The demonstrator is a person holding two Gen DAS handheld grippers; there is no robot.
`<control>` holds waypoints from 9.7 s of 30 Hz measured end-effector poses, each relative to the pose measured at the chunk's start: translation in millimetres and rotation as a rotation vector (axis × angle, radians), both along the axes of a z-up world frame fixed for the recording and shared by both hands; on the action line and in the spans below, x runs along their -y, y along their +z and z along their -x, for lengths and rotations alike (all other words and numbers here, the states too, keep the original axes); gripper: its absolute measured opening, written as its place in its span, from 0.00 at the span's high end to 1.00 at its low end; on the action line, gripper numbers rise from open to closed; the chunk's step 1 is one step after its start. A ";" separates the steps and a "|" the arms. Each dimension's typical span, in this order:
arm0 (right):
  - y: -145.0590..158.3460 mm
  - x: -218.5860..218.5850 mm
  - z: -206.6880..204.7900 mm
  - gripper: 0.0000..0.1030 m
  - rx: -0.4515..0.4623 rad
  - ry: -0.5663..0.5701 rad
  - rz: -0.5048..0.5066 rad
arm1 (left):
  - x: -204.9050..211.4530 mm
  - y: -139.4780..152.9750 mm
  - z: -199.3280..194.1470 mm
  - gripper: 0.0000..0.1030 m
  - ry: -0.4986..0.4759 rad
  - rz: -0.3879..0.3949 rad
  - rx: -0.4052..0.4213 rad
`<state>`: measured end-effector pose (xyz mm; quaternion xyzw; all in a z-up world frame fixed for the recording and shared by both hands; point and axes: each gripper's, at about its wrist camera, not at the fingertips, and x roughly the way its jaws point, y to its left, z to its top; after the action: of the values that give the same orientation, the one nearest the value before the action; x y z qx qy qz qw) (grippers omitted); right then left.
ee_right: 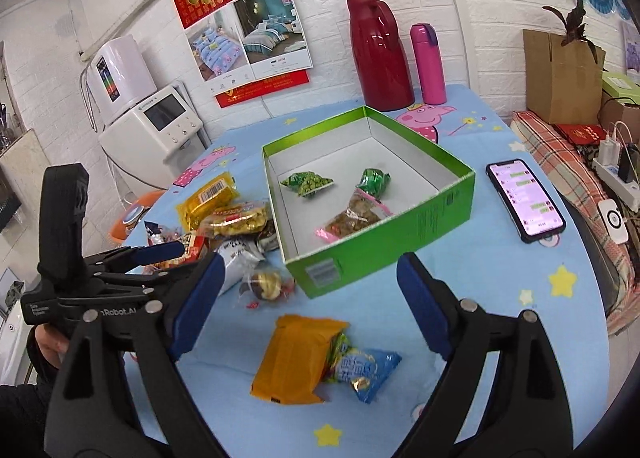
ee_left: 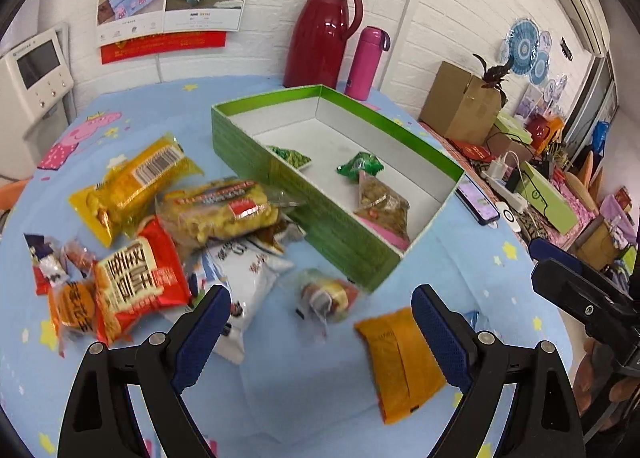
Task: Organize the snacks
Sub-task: 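Close both grippers on the orange wrapped bag and lift it, then carry the orange bag into the green box and open both grippers, then grasp the blue snack packet with the right gripper while the left grasps the clear bun bag, then lower both held bags into the green box and open both grippers, then withdraw both grippers from the box toward the remaining snacks, then grasp the red-and-white snack bag with the left gripper and lift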
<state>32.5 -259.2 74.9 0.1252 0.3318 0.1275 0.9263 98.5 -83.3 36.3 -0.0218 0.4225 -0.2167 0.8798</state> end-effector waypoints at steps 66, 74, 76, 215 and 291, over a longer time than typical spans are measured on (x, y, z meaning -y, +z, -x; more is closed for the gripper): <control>-4.9 -16.8 -47.0 0.86 0.008 0.099 -0.110 | 38.0 34.1 -37.1 0.70 -0.200 0.181 0.050; -20.8 -8.4 -101.0 0.86 -0.047 0.083 -0.118 | 51.1 19.2 -95.0 0.71 -0.191 0.129 0.023; -25.4 -7.4 -113.9 0.86 -0.065 0.082 -0.117 | 53.3 13.8 -107.1 0.71 -0.189 0.114 0.016; -45.3 36.6 -167.1 0.66 -0.111 -0.116 0.085 | 85.1 -1.2 -188.4 0.57 -0.094 0.005 0.000; -78.1 -193.5 -99.9 0.84 -0.142 0.333 0.051 | -171.5 -45.6 11.5 0.40 0.168 0.223 -0.037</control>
<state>132.3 -65.7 -3.2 0.0536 0.4157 0.2615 0.8694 87.0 88.2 -9.2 -0.1586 0.4085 -0.1873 0.8791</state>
